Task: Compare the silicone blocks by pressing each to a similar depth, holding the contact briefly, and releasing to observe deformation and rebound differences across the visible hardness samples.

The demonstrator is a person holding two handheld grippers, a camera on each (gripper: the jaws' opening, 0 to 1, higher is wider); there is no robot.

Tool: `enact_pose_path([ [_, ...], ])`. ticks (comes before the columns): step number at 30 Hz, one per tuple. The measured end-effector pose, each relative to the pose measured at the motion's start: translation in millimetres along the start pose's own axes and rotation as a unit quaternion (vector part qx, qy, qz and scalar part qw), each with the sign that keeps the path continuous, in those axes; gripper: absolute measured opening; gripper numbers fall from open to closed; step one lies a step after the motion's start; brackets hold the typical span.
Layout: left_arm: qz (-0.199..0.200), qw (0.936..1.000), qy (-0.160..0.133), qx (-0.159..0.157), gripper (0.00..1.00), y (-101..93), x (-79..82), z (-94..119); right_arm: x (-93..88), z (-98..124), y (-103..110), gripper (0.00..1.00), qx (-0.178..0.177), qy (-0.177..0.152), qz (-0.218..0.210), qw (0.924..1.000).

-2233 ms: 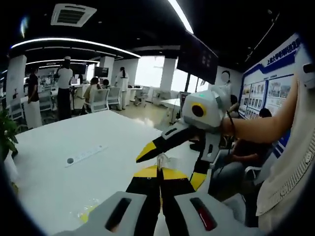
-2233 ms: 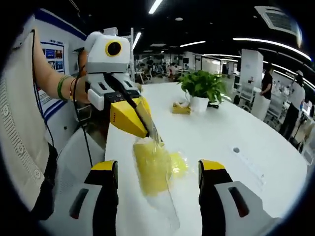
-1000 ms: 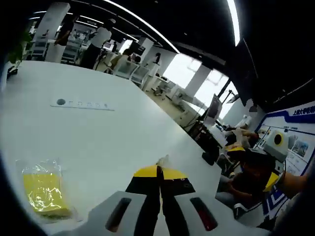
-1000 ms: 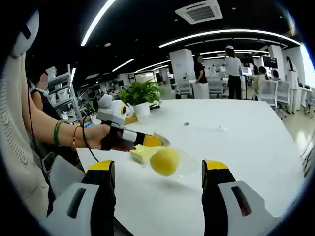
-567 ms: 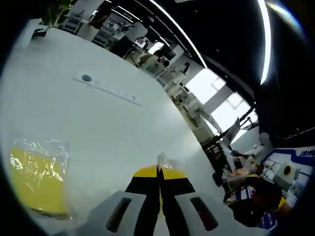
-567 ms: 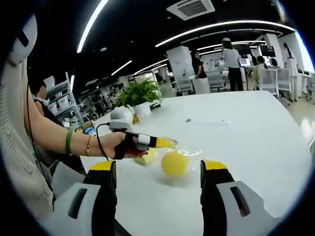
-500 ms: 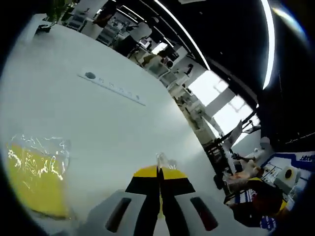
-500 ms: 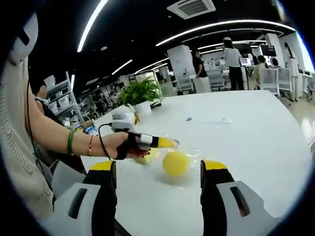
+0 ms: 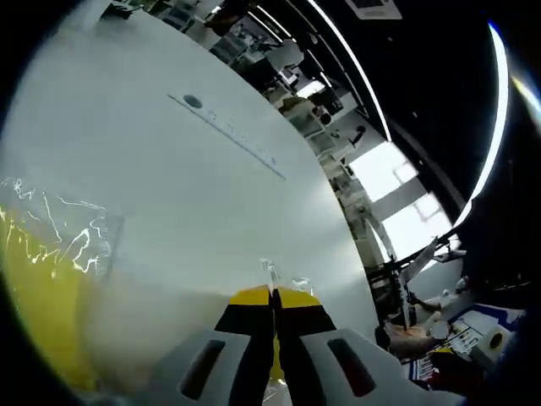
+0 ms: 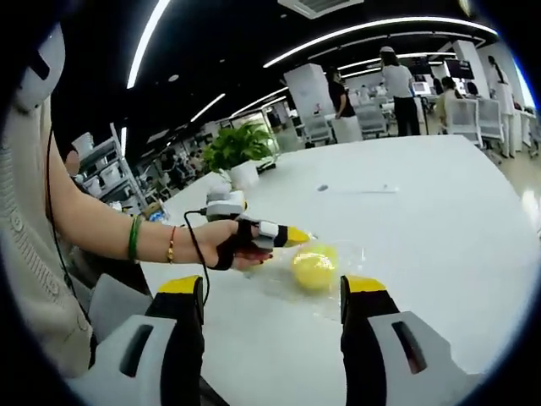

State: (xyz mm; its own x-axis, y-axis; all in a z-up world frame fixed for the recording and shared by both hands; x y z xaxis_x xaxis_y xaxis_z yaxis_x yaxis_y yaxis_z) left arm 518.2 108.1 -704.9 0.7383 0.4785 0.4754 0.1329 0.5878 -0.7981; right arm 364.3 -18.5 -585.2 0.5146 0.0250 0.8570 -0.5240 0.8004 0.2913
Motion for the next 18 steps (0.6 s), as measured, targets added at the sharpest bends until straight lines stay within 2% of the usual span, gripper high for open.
enact_pose_path([
  [6, 0.015, 0.9996, 0.011, 0.019, 0.0, 15.1, -3.2, -4, 0.7, -2, 0, 0.6, 0.002, -0.001, -0.001, 1.0],
  [14, 0.013, 0.9993, 0.02, 0.028, 0.02, 19.8, -3.1, -4, 0.6, -3, -1, 0.61, 0.004, -0.001, -0.003, 1.0],
  [16, 0.003, 0.9993, 0.023, 0.03, 0.05, 18.9, -2.6, -3, 1.5, -3, -1, 0.61, 0.004, -0.002, -0.002, 1.0],
  [17, -0.025, 0.9986, 0.03, 0.036, 0.07, 20.2, -1.9, -2, 2.4, -3, 0, 0.61, 0.004, -0.003, -0.002, 1.0],
  [18, -0.035, 0.9979, 0.036, 0.04, 0.1, 19.8, -2.2, -1, 3.0, -3, 0, 0.61, 0.004, -0.004, -0.001, 1.0],
])
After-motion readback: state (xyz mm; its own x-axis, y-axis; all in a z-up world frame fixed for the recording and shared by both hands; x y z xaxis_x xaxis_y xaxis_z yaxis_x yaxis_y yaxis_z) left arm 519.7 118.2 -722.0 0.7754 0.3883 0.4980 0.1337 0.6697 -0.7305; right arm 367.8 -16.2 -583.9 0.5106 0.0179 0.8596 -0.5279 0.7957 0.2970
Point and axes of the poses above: the point that each gripper's makers call its tool centre point, and the gripper's own axes: z roughly backward along the fingers, y roughly to its left, x roughly out of its top, the point moved 2 cm from there along z, roughly backward along the fingers, and after that the axes turned 9 degrees about -x, right-handed, at the moved point
